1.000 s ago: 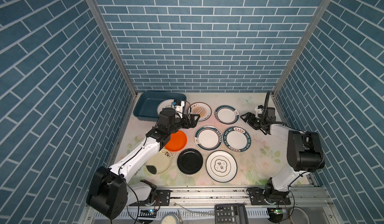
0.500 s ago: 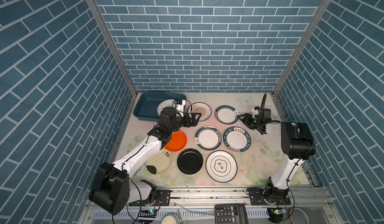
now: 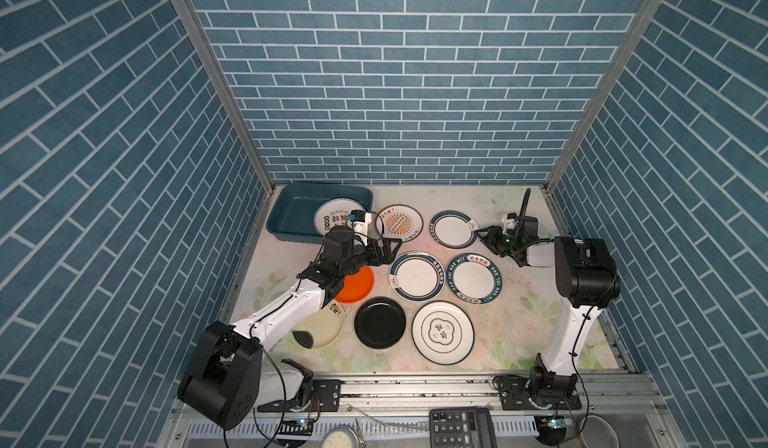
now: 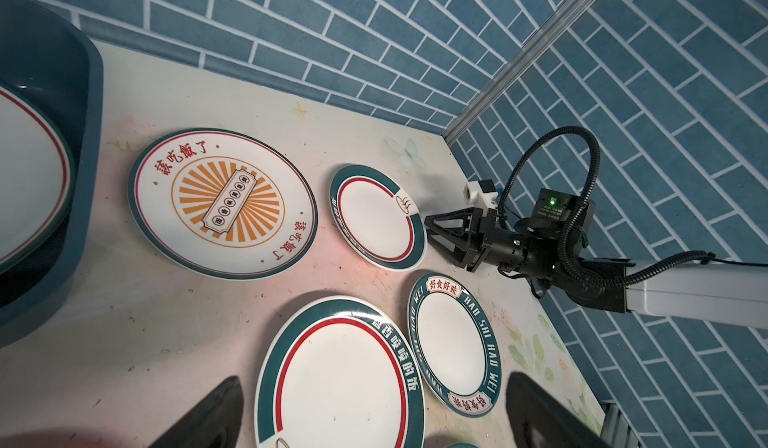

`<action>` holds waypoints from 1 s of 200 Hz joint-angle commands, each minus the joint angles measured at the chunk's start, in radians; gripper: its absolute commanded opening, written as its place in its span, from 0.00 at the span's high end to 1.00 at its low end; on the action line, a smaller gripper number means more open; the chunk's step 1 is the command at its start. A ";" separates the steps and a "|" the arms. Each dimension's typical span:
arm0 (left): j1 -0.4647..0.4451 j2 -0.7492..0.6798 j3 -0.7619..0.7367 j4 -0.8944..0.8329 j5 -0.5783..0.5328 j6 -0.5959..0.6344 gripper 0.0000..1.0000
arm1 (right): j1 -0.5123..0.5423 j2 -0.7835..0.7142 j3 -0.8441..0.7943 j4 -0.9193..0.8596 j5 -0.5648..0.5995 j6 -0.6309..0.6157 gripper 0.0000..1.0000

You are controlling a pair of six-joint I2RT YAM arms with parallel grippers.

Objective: Place the plates into the plastic bin on the countertop
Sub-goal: 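Move the right gripper to the green-rimmed plate while the left nears the sunburst plate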

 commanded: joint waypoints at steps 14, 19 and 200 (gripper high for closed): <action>-0.049 -0.003 -0.019 0.017 -0.046 0.070 0.00 | 0.007 0.026 0.017 0.041 -0.009 0.043 0.60; -0.051 0.002 -0.021 0.026 -0.042 0.068 0.00 | 0.009 0.027 0.016 0.041 -0.009 0.043 0.61; -0.094 0.060 -0.025 0.010 -0.020 0.126 0.00 | 0.038 0.067 0.089 -0.029 -0.042 0.043 0.75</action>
